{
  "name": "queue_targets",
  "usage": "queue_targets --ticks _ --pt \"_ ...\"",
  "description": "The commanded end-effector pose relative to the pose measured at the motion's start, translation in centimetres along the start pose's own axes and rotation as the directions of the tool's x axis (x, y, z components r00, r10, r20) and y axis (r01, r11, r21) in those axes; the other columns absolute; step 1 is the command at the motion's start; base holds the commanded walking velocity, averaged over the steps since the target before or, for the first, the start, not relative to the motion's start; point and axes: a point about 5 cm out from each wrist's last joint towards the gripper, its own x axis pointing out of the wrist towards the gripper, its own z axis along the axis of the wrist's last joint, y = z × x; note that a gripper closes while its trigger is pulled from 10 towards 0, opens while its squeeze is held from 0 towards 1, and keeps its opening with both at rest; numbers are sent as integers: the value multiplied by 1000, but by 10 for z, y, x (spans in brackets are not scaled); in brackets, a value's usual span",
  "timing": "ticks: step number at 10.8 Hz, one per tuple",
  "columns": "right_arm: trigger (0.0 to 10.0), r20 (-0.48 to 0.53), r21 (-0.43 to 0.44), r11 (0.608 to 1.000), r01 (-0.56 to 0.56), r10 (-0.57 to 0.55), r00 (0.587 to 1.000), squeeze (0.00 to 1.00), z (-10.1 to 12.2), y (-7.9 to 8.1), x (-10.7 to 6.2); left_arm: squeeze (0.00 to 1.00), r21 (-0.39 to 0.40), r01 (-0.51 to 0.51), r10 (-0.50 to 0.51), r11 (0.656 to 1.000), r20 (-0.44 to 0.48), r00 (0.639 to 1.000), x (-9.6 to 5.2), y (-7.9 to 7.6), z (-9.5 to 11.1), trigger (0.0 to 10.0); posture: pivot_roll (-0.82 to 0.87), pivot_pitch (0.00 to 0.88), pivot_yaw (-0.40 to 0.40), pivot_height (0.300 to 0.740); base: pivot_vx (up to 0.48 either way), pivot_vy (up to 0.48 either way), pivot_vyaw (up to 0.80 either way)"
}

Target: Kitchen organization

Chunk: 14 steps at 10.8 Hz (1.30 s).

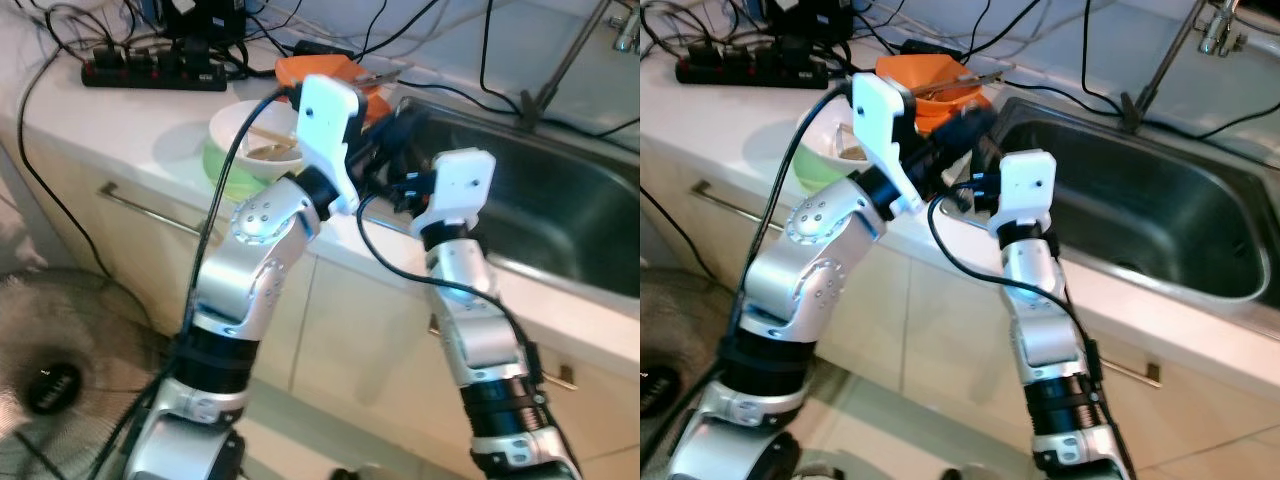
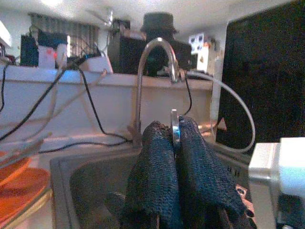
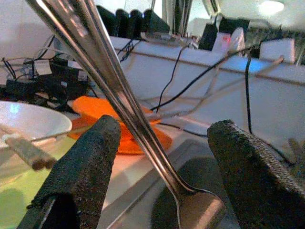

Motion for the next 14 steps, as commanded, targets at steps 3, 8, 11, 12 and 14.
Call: queue_targets --ticks 3,8,11,12,14 --pt "10000 -10 29 998 47 -46 999 0 -5 -3 1 0 13 48 -48 999 -34 998 -1 -7 -1 10000 68 22 -35 740 0 0 0" --pt "10000 -18 37 998 45 -44 999 0 -9 0 1 0 6 84 -84 996 -46 995 0 -10 0 10000 65 6 -15 740 0 0 0" --pt "10000 -13 36 999 24 -24 1000 0 -8 2 0 0 -1 96 -96 995 -47 994 0 -14 -3 10000 59 1 -24 740 0 0 0" --pt "10000 -12 37 999 24 -23 1000 0 -8 2 0 0 1 96 -95 995 -49 994 0 -14 -3 10000 59 0 -22 740 0 0 0" --pt "10000 -15 49 998 30 -30 999 0 -8 4 -2 0 11 94 -93 995 -59 994 -2 -14 -4 10000 62 0 -9 740 0 0 0"
